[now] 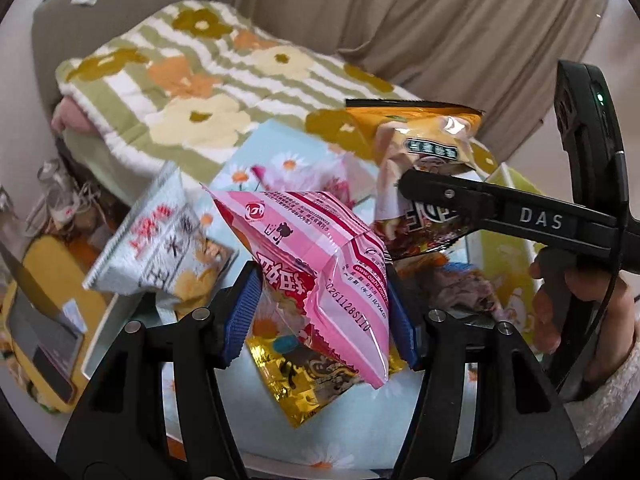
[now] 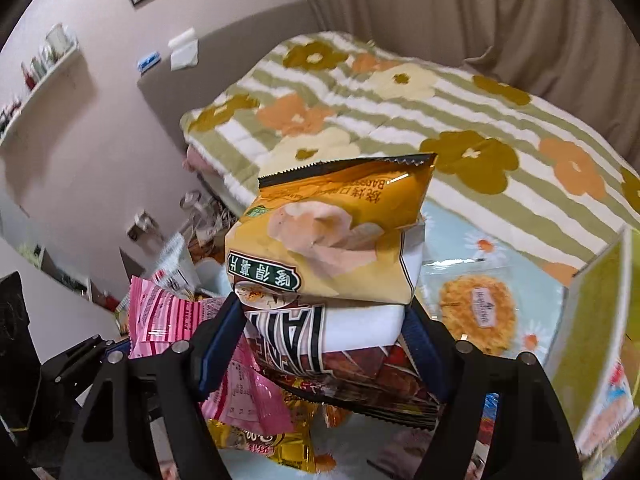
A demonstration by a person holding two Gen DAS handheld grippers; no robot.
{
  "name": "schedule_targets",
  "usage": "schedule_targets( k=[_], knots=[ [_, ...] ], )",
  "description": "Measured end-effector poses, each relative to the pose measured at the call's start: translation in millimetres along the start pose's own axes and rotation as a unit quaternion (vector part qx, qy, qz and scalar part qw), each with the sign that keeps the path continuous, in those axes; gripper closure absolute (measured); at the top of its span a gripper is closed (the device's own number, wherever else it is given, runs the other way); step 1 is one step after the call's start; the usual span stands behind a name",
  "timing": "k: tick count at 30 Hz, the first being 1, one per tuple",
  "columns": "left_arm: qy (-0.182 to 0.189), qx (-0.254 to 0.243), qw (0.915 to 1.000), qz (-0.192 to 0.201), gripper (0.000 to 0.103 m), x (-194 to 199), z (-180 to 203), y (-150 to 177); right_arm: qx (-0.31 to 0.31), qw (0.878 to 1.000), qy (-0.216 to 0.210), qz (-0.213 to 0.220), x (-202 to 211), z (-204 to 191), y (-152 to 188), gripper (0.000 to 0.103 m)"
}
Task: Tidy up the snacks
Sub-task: 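Carry both bags into the cardboard box and open both tools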
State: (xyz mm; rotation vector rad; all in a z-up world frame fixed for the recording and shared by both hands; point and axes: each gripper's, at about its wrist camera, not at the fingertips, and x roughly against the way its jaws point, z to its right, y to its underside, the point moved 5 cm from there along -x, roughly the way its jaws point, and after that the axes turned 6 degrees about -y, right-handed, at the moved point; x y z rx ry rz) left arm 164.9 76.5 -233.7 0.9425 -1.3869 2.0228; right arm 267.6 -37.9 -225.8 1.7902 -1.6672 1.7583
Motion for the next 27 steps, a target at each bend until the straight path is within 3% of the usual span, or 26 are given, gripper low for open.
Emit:
schedule_targets(
  k=[6,12,19,27],
  knots=[
    [0.026,-0.045,0.9979,0.039,0.047,30,22,-35,-0.037,0.997,0.025,0.059,59,11,-11,0.03],
    [0.082,-0.098,0.9895,0.069,0.047,47,67,-79,-0.093,0.986,0.07,0.115,125,41,-11,0.03],
    [0.155,-0.137,0.975,0.082,0.047,48,149,-111,-0.149,0.968,0.13,0.154,191,97,9,0.03],
    [0.204,-0.177,0.9611,0.056,0.047,27,261,-107,-0.206,0.951,0.162,0.162,243,167,51,0.03]
  ],
)
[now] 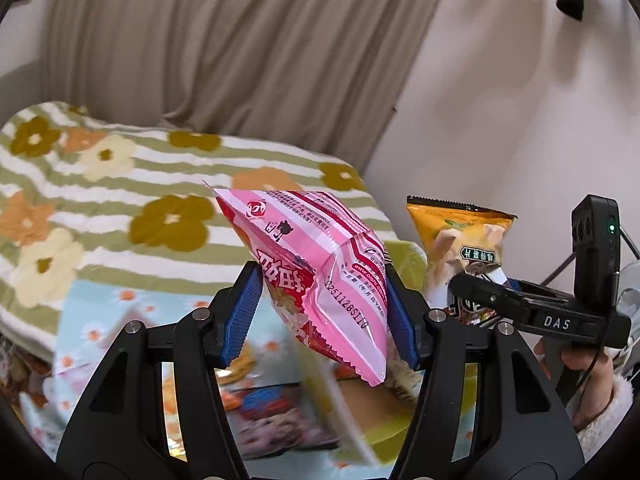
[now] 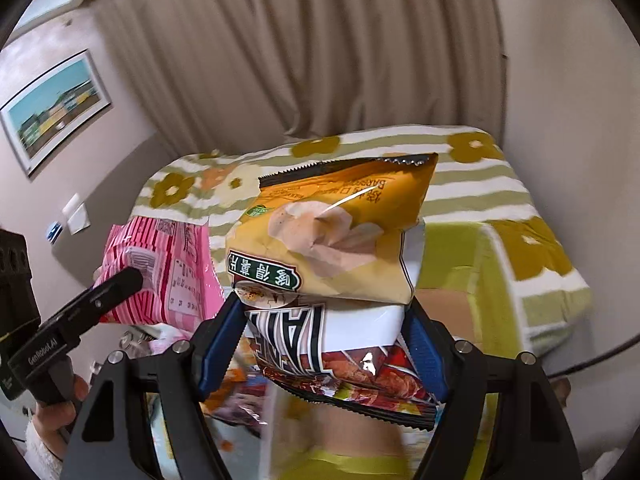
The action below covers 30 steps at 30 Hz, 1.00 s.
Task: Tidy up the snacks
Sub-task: 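Carry both bags into the cardboard box and open both tools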
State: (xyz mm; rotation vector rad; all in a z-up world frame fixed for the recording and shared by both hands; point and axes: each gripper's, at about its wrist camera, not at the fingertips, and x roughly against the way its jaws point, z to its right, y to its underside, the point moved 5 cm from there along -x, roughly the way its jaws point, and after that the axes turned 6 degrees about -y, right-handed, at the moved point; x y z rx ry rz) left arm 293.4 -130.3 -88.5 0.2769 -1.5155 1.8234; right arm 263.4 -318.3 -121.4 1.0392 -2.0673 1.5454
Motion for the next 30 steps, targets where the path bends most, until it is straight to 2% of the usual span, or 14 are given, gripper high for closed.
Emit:
schedule_targets(
  k=[6,11,12,14,15,16,22,30],
  knots=[
    [0.012,-0.018,0.9985,-0.051,0.047,-63,54,8,-0.031,0.999,0.012,-0.017,4,63,4,0.03],
    [-0.001,-0.025,0.9949,-0.097,0.047,-105,73,25,-0.044,0.998,0.004,-0.039,-4,94,14,0.03],
    [-0.009,-0.028,0.9939,-0.106,0.043,-112,75,29,-0.046,0.998,0.002,-0.044,-7,97,16,0.03],
    [-0.014,-0.035,0.9918,-0.122,0.024,-119,78,37,-0.048,0.998,-0.004,-0.05,-10,103,20,0.03],
    [-0.018,-0.038,0.9914,-0.124,0.007,-121,78,40,-0.049,0.997,-0.006,-0.051,-10,105,21,0.03],
    [-0.025,-0.039,0.9914,-0.122,0.0,-121,78,42,-0.05,0.997,-0.008,-0.053,-12,106,22,0.03],
    [-0.047,-0.039,0.9884,-0.139,0.0,-109,66,58,-0.047,0.997,-0.01,-0.064,-19,112,29,0.03],
    [-0.055,-0.042,0.9894,-0.127,0.0,-90,58,63,-0.047,0.995,-0.015,-0.082,-30,108,30,0.03]
  ],
)
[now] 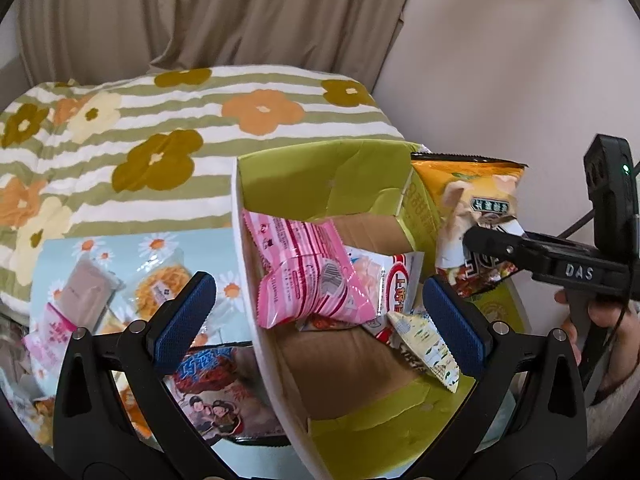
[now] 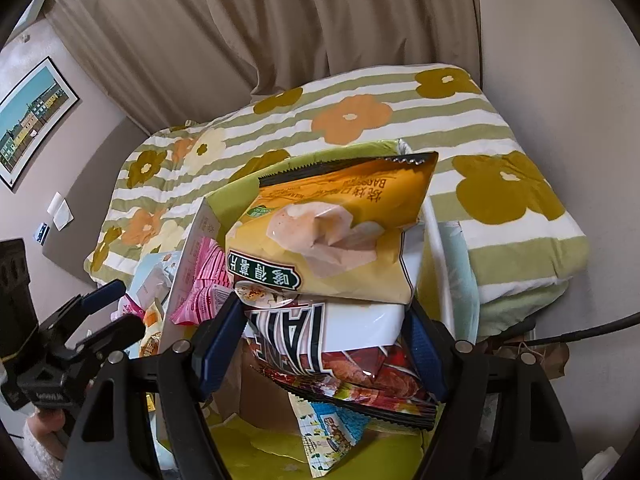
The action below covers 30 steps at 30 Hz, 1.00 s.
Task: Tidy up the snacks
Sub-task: 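Carry both bags into the cardboard box and open both tools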
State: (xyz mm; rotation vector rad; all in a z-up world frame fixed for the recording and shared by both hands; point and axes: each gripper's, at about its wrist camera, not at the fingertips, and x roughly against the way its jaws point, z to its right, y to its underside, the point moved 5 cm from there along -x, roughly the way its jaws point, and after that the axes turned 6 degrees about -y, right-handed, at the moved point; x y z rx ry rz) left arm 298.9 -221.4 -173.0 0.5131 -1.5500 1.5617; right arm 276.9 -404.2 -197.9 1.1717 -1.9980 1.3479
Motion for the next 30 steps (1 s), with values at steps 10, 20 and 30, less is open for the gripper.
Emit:
schedule_targets(
  k=[10,20,30],
  knots=[
    [-0.017,0.018,0.9996,0.01,0.0,22,-10,10,0.009,0.999,0.0,0.038,-6,-9,-8,0.001],
    [-0.025,0.045,0.9982,0.032,0.0,41,-20,31,0.054,0.996,0.007,0.066,12,-23,1,0.001],
    [-0.065,0.062,0.9938,0.065,0.0,91,-47,49,0.102,0.992,-0.025,0.064,26,-71,5,0.001]
  ],
)
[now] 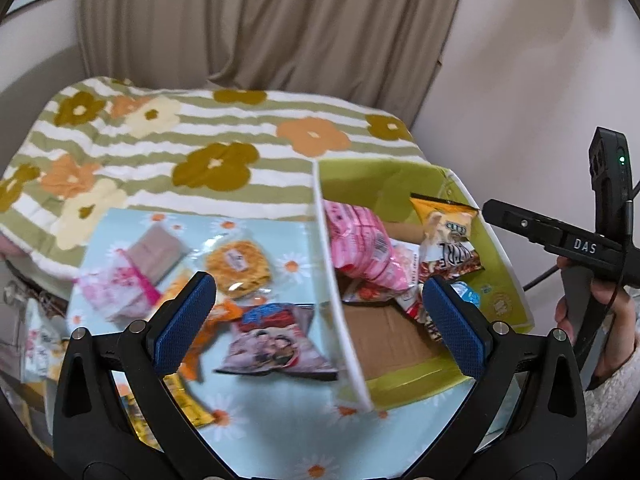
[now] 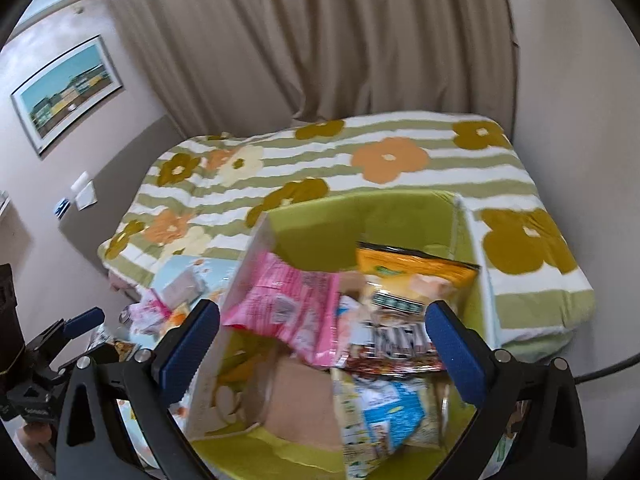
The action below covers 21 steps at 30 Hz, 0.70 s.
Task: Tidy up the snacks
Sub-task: 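Carry both bags into the cardboard box and open both tools, then move both tools back to the remaining snacks on the table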
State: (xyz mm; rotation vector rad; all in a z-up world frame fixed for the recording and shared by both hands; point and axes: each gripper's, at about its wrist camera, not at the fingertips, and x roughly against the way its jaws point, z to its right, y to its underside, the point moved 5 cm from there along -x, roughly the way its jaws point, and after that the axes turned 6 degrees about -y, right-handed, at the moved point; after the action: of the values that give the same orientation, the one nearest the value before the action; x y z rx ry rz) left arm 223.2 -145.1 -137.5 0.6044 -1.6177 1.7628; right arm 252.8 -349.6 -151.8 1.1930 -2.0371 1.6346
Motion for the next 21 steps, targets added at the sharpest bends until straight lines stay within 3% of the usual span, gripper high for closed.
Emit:
schedule_targets(
  k=[9,21],
  knots=[
    [-0.032,0.009,0.9992,0.02,0.0,43,-71,7,0.032,0.999,-0.036,0.008,-5,-90,8,0.0],
    [-0.079,0.033,0.9963,-0.012,0.0,87,-207,53,0.042,0.996,-0.063,-0.035,-47,-212,59,0.0]
  ],
)
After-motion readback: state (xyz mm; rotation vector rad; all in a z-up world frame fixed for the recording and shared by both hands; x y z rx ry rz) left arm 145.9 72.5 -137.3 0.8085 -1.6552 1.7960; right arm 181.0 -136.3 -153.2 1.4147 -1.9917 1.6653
